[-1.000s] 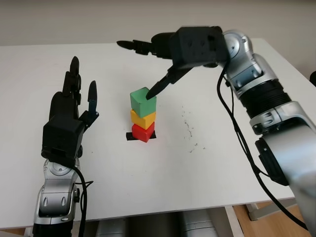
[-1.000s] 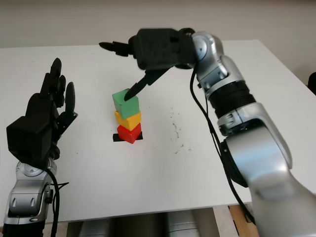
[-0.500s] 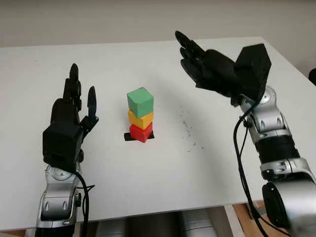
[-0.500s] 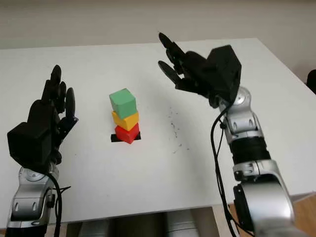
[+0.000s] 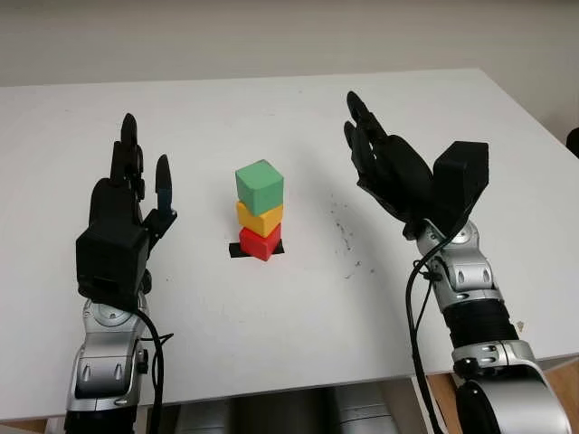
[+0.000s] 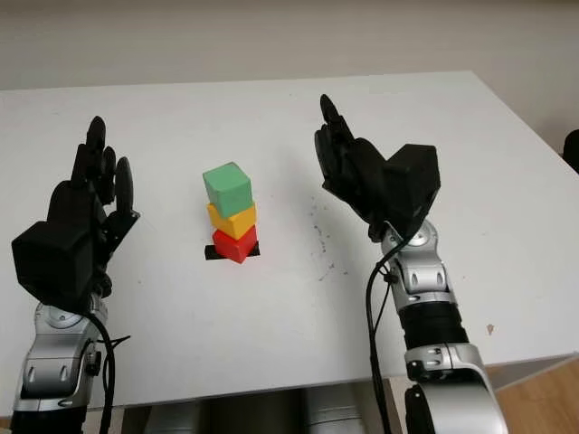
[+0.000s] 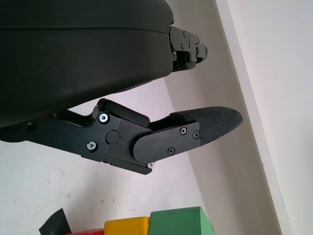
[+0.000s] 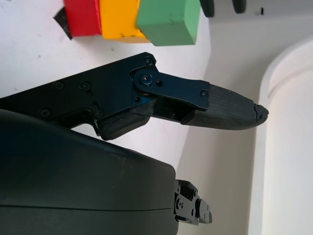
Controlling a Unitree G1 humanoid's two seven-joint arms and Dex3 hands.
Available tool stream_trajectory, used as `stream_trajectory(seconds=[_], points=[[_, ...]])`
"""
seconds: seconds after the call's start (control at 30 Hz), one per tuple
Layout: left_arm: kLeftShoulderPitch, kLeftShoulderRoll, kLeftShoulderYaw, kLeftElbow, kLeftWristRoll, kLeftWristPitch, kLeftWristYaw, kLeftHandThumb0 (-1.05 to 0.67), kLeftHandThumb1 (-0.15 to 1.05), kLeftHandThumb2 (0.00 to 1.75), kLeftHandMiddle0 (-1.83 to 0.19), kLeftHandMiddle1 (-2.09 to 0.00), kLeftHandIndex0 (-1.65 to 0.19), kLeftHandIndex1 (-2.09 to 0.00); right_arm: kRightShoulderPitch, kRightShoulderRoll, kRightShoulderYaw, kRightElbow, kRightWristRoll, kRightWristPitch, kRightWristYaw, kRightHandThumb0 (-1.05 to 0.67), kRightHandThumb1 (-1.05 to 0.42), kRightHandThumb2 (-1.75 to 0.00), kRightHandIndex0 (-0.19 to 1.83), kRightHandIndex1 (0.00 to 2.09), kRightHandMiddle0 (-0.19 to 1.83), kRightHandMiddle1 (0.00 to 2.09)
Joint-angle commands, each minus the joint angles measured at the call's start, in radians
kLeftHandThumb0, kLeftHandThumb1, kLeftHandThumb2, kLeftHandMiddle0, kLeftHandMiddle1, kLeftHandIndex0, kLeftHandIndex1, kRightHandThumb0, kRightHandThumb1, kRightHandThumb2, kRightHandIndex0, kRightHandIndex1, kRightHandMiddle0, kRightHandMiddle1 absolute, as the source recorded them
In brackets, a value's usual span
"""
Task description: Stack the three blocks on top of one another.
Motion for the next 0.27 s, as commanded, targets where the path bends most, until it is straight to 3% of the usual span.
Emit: stream_trajectory(seconds=[0.0,0.23], points=[[-0.02,-0.007,-0.005,0.009,-0.003,-0.011,0.005,-0.72,1.05,0.69,-0.02,-0.05,0.0,-0.05,0.009,0.023,-0.006,-0.014,-0.002,-0.031,-0.028,-0.94,-1.05,-0.74,-0.19,0.0,-0.19,0.0],[-0.012,-0.015,-0.018,0.003,0.004,-0.009,0.012,-0.72,1.05,0.69,-0.01,-0.05,-0.01,-0.05,0.033,0.066,0.007,-0.032,0.004,-0.035,-0.064,-0.95,-1.05,-0.76,-0.19,0.0,-0.19,0.0]])
